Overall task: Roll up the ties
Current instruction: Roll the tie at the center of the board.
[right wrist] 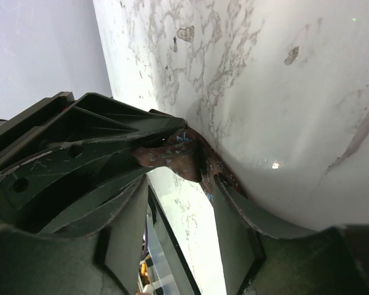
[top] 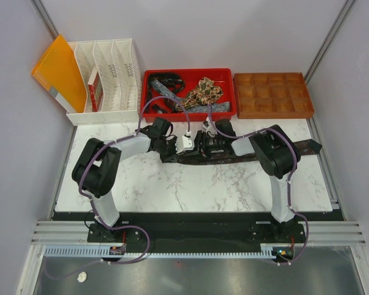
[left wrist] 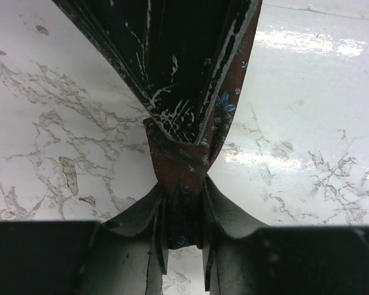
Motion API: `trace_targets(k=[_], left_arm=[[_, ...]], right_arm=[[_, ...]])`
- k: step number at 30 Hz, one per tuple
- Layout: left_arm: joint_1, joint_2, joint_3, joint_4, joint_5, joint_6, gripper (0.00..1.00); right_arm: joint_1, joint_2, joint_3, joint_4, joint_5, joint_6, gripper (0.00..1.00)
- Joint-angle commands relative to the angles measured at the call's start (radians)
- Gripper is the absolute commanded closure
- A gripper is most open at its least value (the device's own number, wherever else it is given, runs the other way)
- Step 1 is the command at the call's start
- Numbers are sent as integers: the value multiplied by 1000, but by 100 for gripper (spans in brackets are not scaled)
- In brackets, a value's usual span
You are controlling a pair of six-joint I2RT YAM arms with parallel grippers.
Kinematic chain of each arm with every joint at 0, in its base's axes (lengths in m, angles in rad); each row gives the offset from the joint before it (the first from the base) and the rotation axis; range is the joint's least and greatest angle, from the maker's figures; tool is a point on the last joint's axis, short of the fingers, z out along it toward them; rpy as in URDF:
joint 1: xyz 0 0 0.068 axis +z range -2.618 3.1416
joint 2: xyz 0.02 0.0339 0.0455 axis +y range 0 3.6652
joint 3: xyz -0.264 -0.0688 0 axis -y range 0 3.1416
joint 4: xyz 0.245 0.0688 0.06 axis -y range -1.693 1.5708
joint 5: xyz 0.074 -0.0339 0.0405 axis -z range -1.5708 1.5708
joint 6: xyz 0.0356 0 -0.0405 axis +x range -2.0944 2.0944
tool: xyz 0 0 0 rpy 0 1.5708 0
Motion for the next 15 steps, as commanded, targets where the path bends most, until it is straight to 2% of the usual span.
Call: trace_targets(k=[1, 8, 11, 12, 15], left_arm=[[-3, 24, 18, -14, -18, 49, 71], [-1, 25, 12, -16, -13, 60, 71], [-1, 30, 15, -18, -13, 61, 70], [-1, 30, 18, -19, -13, 63, 70], [-1, 27, 15, -19, -12, 60, 70]], right_arm=[[32, -1, 30, -19, 46, 0, 42], [80, 34, 50, 64, 97, 55, 41], [98, 40, 65, 44, 110, 58, 44], [102, 39, 65, 38, 116, 54, 47], [103, 32, 56, -8, 126, 31, 69]])
